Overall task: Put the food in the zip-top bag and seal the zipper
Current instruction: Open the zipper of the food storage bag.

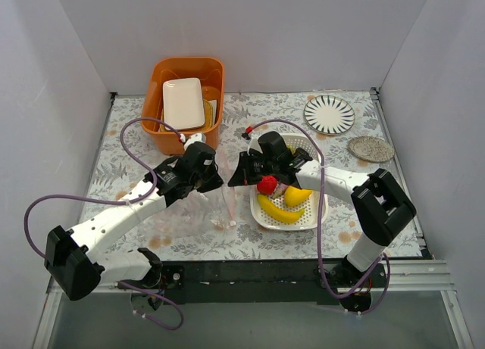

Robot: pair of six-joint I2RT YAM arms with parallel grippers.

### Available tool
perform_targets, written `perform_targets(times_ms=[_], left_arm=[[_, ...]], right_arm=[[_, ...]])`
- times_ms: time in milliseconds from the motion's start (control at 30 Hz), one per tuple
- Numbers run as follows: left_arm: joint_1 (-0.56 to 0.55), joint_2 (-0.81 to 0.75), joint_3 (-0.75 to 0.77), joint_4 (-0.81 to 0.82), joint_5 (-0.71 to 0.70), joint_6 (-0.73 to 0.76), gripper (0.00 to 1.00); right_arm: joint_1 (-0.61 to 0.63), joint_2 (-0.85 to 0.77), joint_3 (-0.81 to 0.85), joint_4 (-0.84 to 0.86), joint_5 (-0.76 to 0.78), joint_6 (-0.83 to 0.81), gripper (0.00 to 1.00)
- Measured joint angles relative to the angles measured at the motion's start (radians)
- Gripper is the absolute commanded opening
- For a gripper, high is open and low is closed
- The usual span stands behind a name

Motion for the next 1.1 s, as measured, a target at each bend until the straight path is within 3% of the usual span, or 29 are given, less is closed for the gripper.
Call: perform_targets(times_ms=[233,400,633,733,767,833,867,967,1100], left_arm=[[0.01,-0.009,0.055,-0.15,-0.112,-0.021,0.0],[0.078,-0.051,0.138,-0.284,-0.191,-0.024,0.0],[0.127,-0.083,0.21,-0.392,-0.219,-0.018,0.0],[0.13,-0.089,0.192,-0.376,-0.202,-0.004,0.0],[0.132,-0.093,0.177,-0.36,-0.192,0.001,0.0],[0.132,-0.097,0.14,-0.328,-0.164,0.004,0.0],[0.133,-0.095,0.127,-0.317,-0.156,0.005,0.0],[0.133,-0.082,0.085,-0.278,-0.128,0.006,0.0],[0.133,-0.059,0.052,-0.232,-0.103,0.013,0.0]], right_arm=[[0.002,0.024,0.033,-0.084,0.136,0.002,0.01],[0.002,0.052,0.062,-0.147,0.238,0.002,0.01],[0.018,0.098,0.121,-0.164,0.26,-0.003,0.02],[0.02,0.099,0.126,-0.163,0.248,-0.021,0.17],[0.02,0.099,0.126,-0.163,0.241,-0.026,0.28],[0.02,0.096,0.126,-0.164,0.236,-0.036,0.38],[0.02,0.092,0.126,-0.167,0.236,-0.045,0.52],[0.02,0.056,0.126,-0.181,0.243,-0.066,0.66],[0.02,-0.051,0.124,-0.209,0.269,-0.095,0.7]])
